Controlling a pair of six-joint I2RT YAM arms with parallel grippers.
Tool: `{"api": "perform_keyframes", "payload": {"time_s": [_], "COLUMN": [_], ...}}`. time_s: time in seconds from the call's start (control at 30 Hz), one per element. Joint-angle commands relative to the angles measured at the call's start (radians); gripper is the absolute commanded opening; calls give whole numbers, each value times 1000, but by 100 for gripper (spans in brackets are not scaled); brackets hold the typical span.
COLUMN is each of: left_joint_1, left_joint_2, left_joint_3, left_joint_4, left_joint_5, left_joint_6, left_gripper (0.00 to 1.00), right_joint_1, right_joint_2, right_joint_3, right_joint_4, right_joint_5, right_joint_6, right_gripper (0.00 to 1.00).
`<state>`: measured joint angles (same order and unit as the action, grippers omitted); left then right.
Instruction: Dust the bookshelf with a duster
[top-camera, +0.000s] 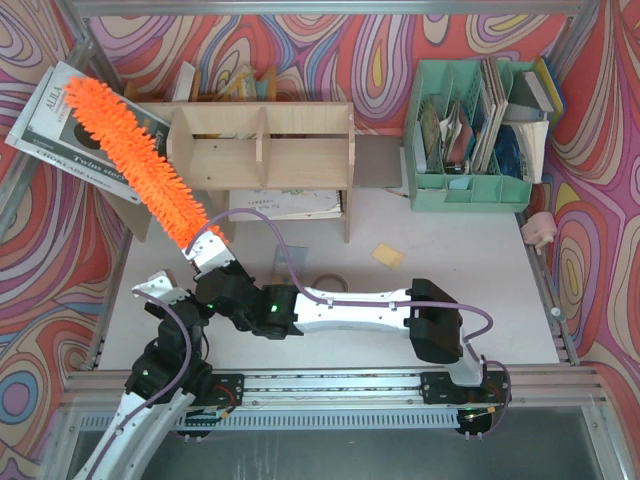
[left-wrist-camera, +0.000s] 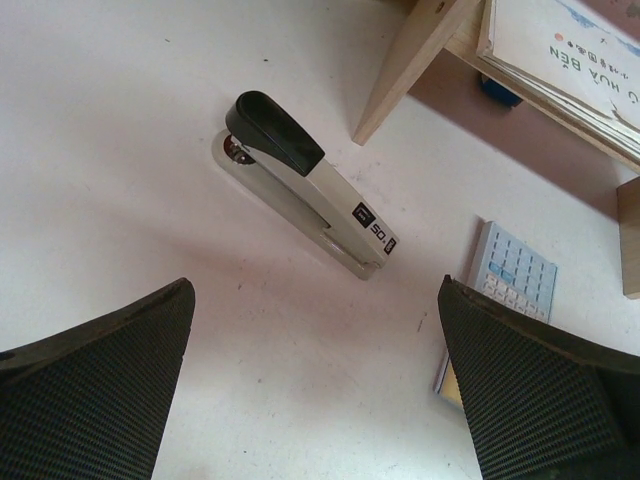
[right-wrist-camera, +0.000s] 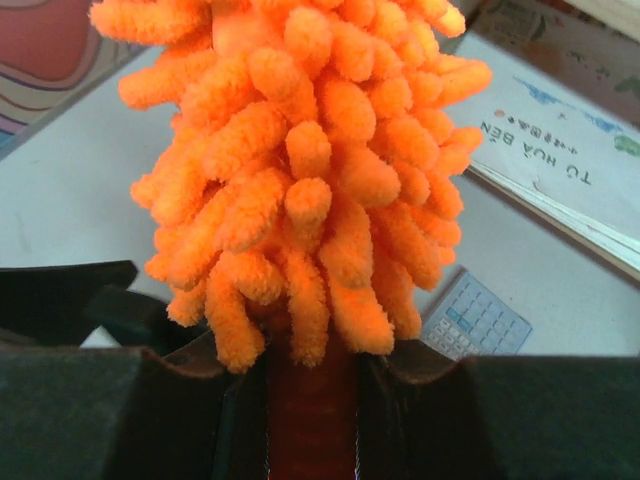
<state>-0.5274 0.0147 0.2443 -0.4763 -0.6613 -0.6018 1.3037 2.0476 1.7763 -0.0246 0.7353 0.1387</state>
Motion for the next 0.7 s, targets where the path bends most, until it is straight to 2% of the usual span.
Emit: {"api": "perform_keyframes", "payload": {"time_s": [0.0,0.23,0.4,0.57,0.67], "left_joint_1": [-2,-3,-2,-3,-2], "left_joint_2": [-10,-9,-10,-9,-10], "left_joint_3": [-14,-14,-14,-14,-14], "left_joint_4": [20,19,19,19,20], "left_joint_5": [8,8,7,6,9], "left_joint_6": [10,10,9,8,9], "left_gripper": [98,98,98,98,98], "right_joint_1": [-32,-14,40,38,9], "right_joint_2": [-1,-21,14,31,42], "right_joint_3": [-14,-31,35,35,51], "right_joint_4": [-20,61,75,77,9], "right_joint_5": [28,-12,28,46,47], "right_joint_6": [67,-1,-88,-79,-13], "right_gripper": [0,0,0,0,0]}}
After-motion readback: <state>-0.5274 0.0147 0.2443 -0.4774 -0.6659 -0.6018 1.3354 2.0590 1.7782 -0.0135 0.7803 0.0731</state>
